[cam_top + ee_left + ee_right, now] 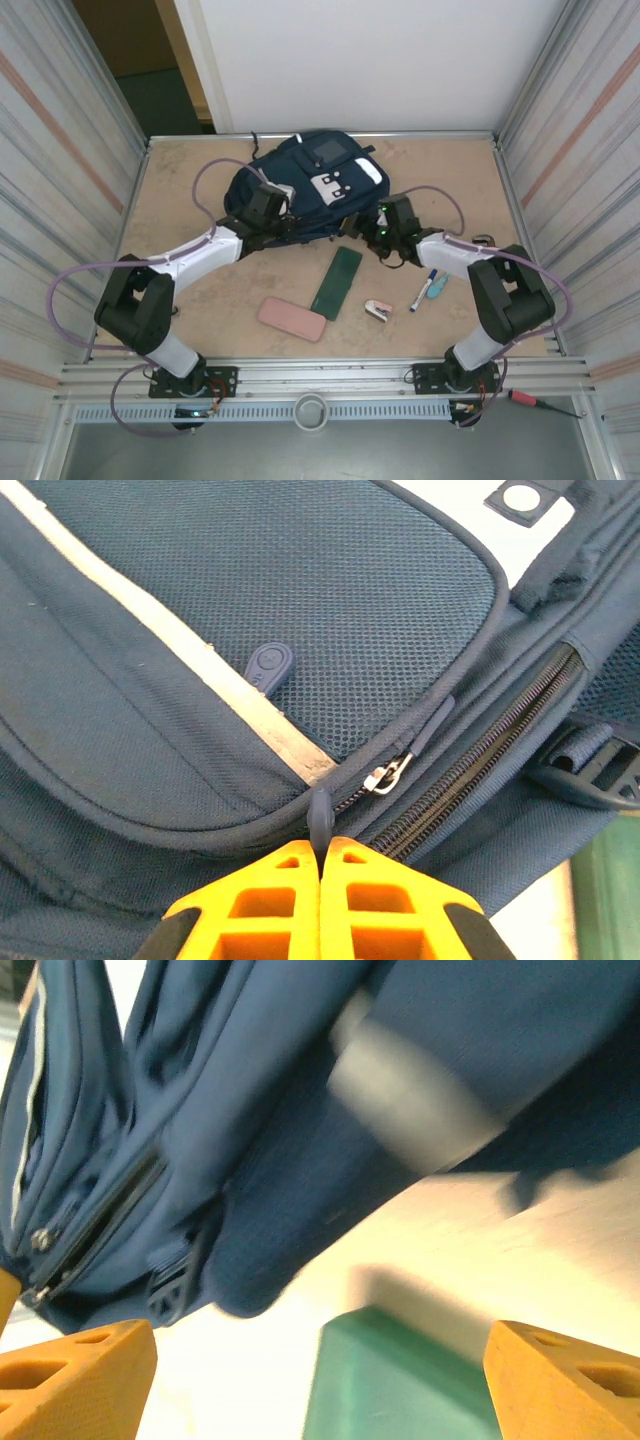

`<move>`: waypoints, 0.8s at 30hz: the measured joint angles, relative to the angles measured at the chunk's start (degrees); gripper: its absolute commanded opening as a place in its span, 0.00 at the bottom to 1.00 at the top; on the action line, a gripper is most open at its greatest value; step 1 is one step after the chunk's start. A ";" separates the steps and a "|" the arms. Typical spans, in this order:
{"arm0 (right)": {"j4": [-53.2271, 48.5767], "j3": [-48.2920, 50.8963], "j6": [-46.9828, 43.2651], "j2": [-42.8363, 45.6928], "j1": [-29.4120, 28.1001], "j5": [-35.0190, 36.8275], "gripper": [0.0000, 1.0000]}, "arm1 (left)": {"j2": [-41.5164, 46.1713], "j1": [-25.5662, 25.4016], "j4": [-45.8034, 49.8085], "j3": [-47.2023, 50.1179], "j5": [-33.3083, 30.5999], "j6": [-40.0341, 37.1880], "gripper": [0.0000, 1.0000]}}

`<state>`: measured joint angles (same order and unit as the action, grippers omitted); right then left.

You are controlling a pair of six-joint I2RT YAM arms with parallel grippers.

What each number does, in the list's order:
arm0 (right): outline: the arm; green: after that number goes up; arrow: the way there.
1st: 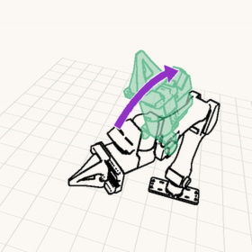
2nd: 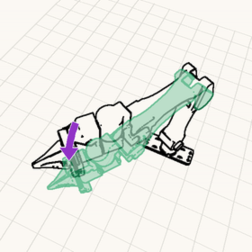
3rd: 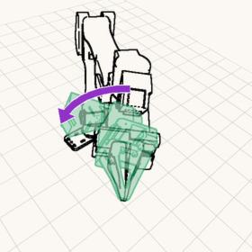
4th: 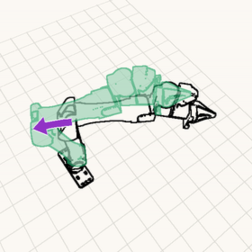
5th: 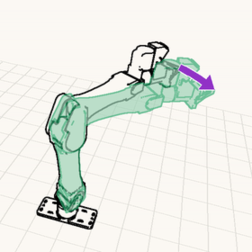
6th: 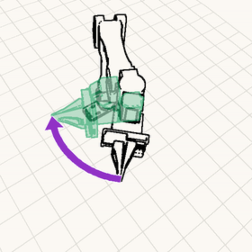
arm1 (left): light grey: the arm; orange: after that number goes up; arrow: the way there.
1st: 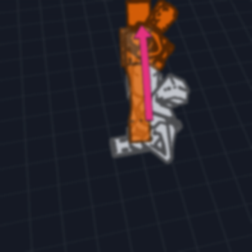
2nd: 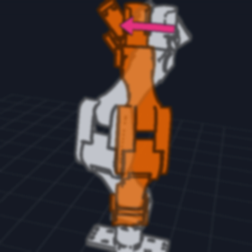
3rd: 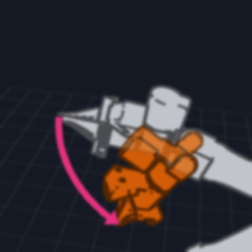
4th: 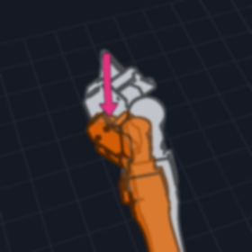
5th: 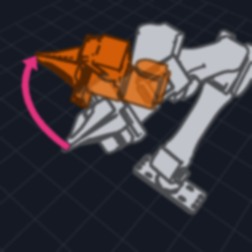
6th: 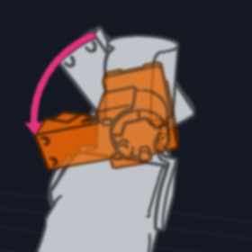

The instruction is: Pack books, pencil case, and school supplies into a backpack

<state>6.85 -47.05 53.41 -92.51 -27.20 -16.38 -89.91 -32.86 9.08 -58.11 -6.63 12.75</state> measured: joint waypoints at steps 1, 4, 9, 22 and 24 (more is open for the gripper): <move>0.52 -0.74 0.72 -1.36 -1.42 0.11 0.78 | 0.07 -0.33 0.00 0.00 0.00 0.02 0.00; 1.99 -3.98 2.27 -5.53 -3.02 1.55 0.46 | 0.74 -1.03 0.00 0.02 -0.02 0.15 0.00; 3.89 -4.61 1.53 -6.43 1.86 3.41 0.06 | 4.44 -0.70 -0.57 2.19 -1.40 -0.96 0.00; -6.10 -10.10 -9.79 -5.38 11.32 -1.27 0.00 | 6.14 5.05 -3.02 3.39 0.24 -3.28 0.00; -6.12 -10.05 -9.99 -5.38 10.45 -1.62 0.00 | 6.10 4.11 -2.99 3.37 3.08 -2.03 0.05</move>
<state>0.73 -57.10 43.42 -97.89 -16.75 -18.00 -83.81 -28.75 6.09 -54.74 -3.55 10.72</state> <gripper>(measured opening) 0.054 0.046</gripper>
